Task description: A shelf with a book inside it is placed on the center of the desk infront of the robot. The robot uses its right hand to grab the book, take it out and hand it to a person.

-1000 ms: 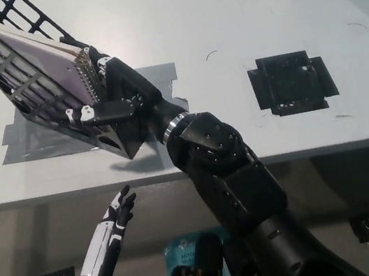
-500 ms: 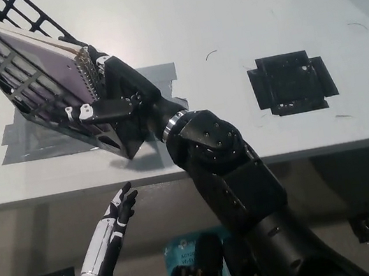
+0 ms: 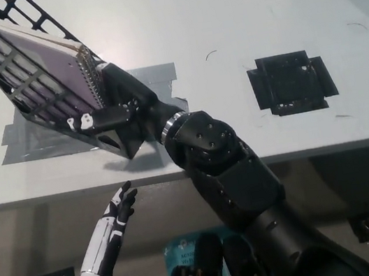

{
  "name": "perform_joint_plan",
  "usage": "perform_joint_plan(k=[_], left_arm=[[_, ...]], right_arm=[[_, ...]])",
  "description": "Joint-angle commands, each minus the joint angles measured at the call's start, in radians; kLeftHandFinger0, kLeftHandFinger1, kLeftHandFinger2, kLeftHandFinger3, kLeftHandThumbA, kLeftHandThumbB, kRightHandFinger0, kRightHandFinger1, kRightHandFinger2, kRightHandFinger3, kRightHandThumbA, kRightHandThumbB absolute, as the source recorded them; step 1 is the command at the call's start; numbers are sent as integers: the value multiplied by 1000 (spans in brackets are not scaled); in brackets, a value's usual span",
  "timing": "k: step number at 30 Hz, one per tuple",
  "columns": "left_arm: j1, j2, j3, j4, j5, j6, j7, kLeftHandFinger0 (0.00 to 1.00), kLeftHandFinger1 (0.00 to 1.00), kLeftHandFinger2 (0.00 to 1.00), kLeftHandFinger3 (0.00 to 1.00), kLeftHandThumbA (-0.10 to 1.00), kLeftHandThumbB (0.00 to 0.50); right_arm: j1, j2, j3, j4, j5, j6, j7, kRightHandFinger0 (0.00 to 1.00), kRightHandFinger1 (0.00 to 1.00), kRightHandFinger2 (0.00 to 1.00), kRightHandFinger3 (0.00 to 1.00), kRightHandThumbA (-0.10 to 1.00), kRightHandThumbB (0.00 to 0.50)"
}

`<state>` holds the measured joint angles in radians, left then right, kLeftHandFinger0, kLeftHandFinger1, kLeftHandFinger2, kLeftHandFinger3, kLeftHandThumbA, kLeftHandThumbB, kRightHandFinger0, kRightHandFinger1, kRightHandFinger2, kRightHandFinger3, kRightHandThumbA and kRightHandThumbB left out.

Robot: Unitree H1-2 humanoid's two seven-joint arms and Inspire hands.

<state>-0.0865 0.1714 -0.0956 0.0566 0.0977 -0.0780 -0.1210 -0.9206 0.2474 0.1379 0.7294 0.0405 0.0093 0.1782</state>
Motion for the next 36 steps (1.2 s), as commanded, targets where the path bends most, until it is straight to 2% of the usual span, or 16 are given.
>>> perform_joint_plan(k=[1,2,3,4,8,10,12,16,17,24,28,30,31,32,34,36], left_arm=[[-17,11,6,-35,-3,1,-10,1000,1000,1000,1000,1000,320],[-19,15,1,-37,11,5,-9,1000,1000,1000,1000,1000,329],[-20,16,1,-37,12,7,-9,1000,1000,1000,1000,1000,329],[-19,16,0,-38,15,9,-8,1000,1000,1000,1000,1000,324],[-29,15,-1,-34,17,8,-8,1000,1000,1000,1000,1000,326],[-29,17,-3,-33,21,7,-8,1000,1000,1000,1000,1000,337],[-29,17,-3,-32,19,6,-9,1000,1000,1000,1000,1000,340],[-27,13,1,-34,2,13,-14,1000,1000,1000,1000,1000,330],[-27,17,-1,-29,3,-5,-16,1000,1000,1000,1000,991,318],[-29,22,-6,-20,13,-6,-16,1000,1000,1000,1000,947,347],[-32,27,-8,-19,22,-4,-15,1000,1000,1000,1000,957,355],[-32,29,-11,-23,28,2,-14,1000,1000,1000,1000,955,352],[-32,30,-12,-23,32,2,-14,1000,1000,1000,1000,958,348],[-33,32,-13,-23,34,2,-14,1000,1000,1000,1000,957,346],[-33,34,-15,-24,32,4,-18,1000,1000,1000,1000,942,349],[-36,33,-16,-26,30,11,-20,1000,1000,1000,1000,940,354]], right_arm=[[-81,-3,53,40,-142,-90,-129,800,833,918,1000,690,211],[-95,-19,135,91,-296,-119,-281,218,273,417,610,584,83],[-98,-23,155,104,-332,-126,-317,218,273,417,610,584,83],[-98,-22,173,117,-363,-124,-363,9,16,120,372,628,65],[-85,-2,141,132,-336,-202,-441,0,0,20,532,859,1],[-82,11,96,117,-271,-204,-418,3,8,8,145,881,1],[-79,22,61,94,-227,-194,-408,1,2,2,34,897,10],[-71,44,3,38,-154,-181,-395,0,17,53,27,985,33],[-63,60,-32,-13,-113,-167,-371,0,99,181,69,980,35],[-31,85,-73,-199,-32,-76,-276,0,0,3,0,1000,67],[-20,75,-63,-248,-28,-44,-233,74,34,71,152,1000,233],[-16,64,-58,-254,5,-46,-178,398,418,509,540,1000,306],[-16,57,-53,-254,25,-51,-141,685,730,852,882,1000,351],[-15,51,-47,-254,43,-52,-106,952,979,1000,1000,1000,371],[-17,42,-32,-247,49,-45,-62,1000,1000,1000,1000,1000,479],[-17,40,-28,-245,49,-41,-53,1000,1000,1000,1000,996,500]])
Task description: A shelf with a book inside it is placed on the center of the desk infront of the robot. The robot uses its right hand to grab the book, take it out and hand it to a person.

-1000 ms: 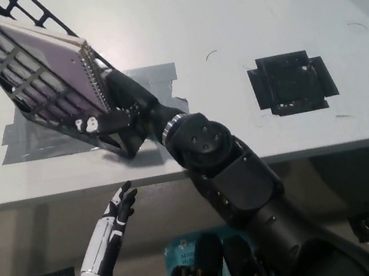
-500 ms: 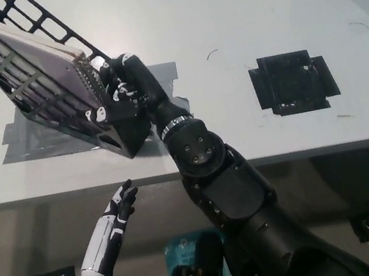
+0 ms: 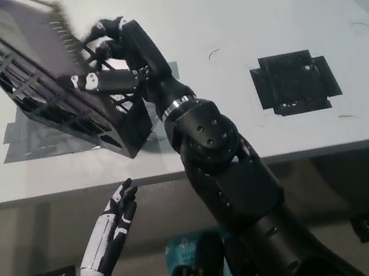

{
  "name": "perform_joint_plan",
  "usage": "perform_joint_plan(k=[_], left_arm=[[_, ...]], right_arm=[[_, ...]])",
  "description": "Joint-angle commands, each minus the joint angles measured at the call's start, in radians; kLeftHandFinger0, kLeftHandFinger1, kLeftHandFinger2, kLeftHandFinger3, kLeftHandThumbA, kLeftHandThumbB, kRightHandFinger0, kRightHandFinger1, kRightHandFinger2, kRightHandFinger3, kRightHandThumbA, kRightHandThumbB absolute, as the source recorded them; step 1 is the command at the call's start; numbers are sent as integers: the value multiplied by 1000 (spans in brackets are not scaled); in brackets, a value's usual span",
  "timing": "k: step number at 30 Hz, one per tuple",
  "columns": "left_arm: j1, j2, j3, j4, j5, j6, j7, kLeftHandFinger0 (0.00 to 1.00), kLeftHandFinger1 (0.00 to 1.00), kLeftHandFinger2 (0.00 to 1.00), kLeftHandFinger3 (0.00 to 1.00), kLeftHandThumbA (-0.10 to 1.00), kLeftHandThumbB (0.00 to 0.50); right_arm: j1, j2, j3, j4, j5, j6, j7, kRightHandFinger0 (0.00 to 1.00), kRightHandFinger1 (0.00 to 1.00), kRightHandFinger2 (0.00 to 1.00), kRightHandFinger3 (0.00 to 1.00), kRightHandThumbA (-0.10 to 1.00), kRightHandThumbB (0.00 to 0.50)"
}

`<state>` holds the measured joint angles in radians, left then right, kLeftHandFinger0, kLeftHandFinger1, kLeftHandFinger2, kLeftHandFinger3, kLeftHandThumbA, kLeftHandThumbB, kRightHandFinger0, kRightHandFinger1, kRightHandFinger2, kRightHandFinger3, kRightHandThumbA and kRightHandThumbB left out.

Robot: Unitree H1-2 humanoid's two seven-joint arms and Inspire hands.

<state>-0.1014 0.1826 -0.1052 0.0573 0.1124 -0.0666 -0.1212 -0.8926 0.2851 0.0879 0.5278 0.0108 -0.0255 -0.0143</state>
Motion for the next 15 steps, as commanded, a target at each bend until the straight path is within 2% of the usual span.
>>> perform_joint_plan(k=[1,4,6,12,15], left_arm=[[-22,22,-7,-28,18,0,-19,1000,1000,1000,1000,940,348],[-26,20,-5,-25,7,1,-21,1000,1000,1000,1000,924,361],[-28,17,-2,-25,-7,5,-25,1000,1000,1000,1000,909,366],[-26,15,-2,-27,-9,1,-26,1000,1000,1000,1000,919,372],[-28,12,1,-29,-17,1,-29,1000,1000,1000,1000,909,358]], right_arm=[[-46,3,23,-41,77,-9,141,1000,1000,1000,1000,1000,500],[-48,2,23,-29,81,-21,152,1000,1000,1000,1000,1000,485],[-51,2,19,-23,86,-20,157,1000,1000,1000,1000,1000,499],[-53,-2,11,10,85,-26,162,1000,1000,1000,1000,1000,491],[-56,-6,12,27,71,-27,152,1000,1000,1000,1000,1000,500]])
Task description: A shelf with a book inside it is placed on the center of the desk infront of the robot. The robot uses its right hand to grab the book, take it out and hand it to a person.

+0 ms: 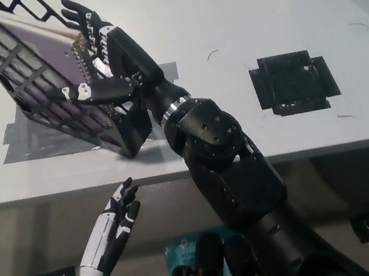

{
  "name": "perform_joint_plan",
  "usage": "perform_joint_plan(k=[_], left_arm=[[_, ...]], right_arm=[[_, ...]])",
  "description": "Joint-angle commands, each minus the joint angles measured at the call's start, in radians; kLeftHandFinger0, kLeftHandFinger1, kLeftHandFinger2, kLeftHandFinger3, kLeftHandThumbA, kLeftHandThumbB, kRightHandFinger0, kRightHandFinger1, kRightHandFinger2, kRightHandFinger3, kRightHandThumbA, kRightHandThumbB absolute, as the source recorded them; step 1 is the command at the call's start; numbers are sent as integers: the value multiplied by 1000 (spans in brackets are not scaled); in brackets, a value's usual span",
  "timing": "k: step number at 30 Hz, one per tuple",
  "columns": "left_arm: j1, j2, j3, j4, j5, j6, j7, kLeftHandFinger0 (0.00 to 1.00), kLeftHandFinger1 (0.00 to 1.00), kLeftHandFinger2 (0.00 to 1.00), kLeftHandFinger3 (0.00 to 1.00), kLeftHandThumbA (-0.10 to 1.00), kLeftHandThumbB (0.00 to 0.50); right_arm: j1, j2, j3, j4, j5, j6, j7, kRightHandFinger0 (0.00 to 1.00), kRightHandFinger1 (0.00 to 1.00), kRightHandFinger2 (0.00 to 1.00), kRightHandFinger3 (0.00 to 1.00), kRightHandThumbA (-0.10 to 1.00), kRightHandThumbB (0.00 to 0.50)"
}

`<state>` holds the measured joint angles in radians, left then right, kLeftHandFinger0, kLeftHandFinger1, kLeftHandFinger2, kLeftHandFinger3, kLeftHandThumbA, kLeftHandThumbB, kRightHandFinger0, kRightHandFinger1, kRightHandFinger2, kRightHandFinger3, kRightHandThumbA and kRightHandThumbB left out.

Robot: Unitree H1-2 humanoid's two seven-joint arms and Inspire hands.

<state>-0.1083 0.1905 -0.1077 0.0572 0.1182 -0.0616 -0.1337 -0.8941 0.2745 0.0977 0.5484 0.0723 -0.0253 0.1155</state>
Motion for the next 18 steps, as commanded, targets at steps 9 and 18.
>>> perform_joint_plan(k=[9,18], left_arm=[[-29,7,2,-31,-21,-3,-24,1000,1000,1000,1000,913,325],[-35,13,-6,-25,-1,-12,-18,1000,1000,1000,1000,956,348]], right_arm=[[-77,-4,-3,65,3,-49,18,1000,1000,1000,1000,1000,468],[-93,-8,-5,103,-2,-54,13,1000,1000,1000,1000,1000,443]])
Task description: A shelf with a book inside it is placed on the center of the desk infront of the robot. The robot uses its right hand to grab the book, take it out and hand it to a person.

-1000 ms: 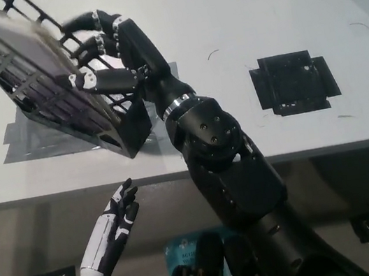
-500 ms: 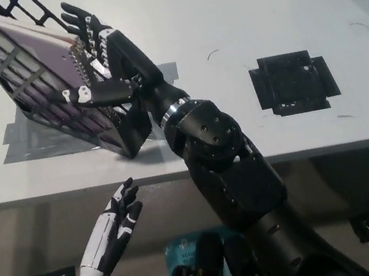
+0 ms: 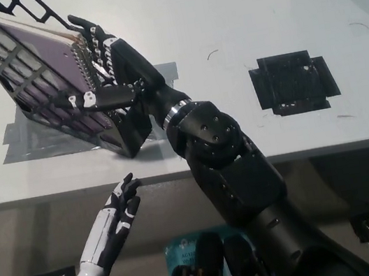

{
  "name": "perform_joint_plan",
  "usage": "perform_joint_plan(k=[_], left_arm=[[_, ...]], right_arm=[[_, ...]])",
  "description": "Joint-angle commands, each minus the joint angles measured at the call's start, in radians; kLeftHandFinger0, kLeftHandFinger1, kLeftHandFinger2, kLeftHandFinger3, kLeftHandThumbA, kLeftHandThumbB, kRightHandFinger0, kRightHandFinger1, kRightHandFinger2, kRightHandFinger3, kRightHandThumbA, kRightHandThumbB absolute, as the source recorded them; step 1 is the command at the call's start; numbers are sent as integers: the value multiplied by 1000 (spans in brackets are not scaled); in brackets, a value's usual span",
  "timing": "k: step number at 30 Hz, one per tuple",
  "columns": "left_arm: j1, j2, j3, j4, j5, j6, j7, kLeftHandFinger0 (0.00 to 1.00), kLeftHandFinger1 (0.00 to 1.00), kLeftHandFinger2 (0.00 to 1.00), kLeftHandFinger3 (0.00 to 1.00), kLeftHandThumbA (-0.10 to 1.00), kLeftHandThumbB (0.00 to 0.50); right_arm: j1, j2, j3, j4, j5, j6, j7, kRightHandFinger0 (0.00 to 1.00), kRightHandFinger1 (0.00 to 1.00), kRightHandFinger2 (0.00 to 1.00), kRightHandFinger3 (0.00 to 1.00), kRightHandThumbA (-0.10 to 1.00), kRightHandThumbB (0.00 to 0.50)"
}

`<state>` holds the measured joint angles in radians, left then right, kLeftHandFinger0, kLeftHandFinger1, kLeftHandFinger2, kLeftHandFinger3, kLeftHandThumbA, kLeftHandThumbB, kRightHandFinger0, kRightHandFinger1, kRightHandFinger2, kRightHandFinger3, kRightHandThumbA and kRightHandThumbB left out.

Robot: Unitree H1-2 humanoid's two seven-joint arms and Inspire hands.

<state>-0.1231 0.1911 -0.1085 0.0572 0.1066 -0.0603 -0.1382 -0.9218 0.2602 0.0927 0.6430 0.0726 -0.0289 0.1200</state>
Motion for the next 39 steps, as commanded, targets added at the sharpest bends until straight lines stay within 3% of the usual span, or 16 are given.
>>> perform_joint_plan(k=[1,5,6,8,9,10,11,12,16,22,26,29,35,38,39], left_arm=[[-20,12,-5,-25,11,-13,-13,1000,1000,1000,1000,956,347],[-20,14,-6,-28,9,-14,-15,1000,1000,1000,1000,949,328],[-19,14,-6,-31,9,-7,-14,1000,1000,1000,1000,942,331],[-19,13,-5,-32,8,-5,-14,1000,1000,1000,1000,942,331],[-26,11,-3,-32,2,1,-15,1000,1000,1000,1000,927,335],[-28,10,-2,-31,-1,3,-16,1000,1000,1000,1000,925,336],[-28,10,-2,-30,-3,4,-17,1000,1000,1000,1000,925,336],[-28,10,-3,-32,-1,5,-17,1000,1000,1000,1000,924,334],[-29,12,-5,-28,2,-6,-17,1000,1000,1000,1000,943,328],[-34,13,-8,-16,-3,-21,-23,1000,1000,1000,1000,944,338],[-36,13,-10,-14,1,-24,-22,1000,1000,1000,1000,944,332],[-38,13,-10,-10,1,-25,-23,1000,1000,1000,1000,949,337],[-42,14,-12,-11,-2,-20,-32,1000,1000,1000,1000,950,332],[-43,13,-12,-14,-2,-12,-32,1000,1000,1000,1000,945,340],[-43,11,-12,-17,0,-2,-35,1000,1000,1000,1000,953,359]], right_arm=[[-66,6,1,11,-4,-51,7,1000,1000,1000,1000,1000,443],[-77,4,11,21,-52,-59,-47,1000,1000,1000,1000,1000,457],[-80,18,-10,15,-44,-67,-82,286,192,281,346,666,321],[-80,25,-19,9,-44,-70,-101,286,192,281,346,666,321],[-83,34,-26,-6,-59,-90,-140,3,43,181,166,-59,158],[-83,35,-25,-13,-65,-88,-147,1,70,259,242,-92,142],[-82,36,-24,-17,-69,-84,-151,1,70,259,242,-92,142],[-81,35,-19,-21,-78,-87,-157,0,157,435,465,-100,115],[-76,33,-14,-28,-89,-65,-173,0,190,504,553,-100,97],[-72,31,-22,-16,-82,-65,-183,0,206,477,513,-100,105],[-68,29,-24,-21,-82,-61,-189,0,192,400,397,-100,102],[-66,28,-23,-18,-84,-70,-193,0,178,378,373,-100,95],[-64,39,-50,-29,-47,-72,-201,0,197,402,372,-100,97],[-69,50,-76,-44,-18,-74,-212,0,208,423,354,-100,126],[-72,62,-105,-68,18,-77,-207,0,217,454,423,-100,122]])
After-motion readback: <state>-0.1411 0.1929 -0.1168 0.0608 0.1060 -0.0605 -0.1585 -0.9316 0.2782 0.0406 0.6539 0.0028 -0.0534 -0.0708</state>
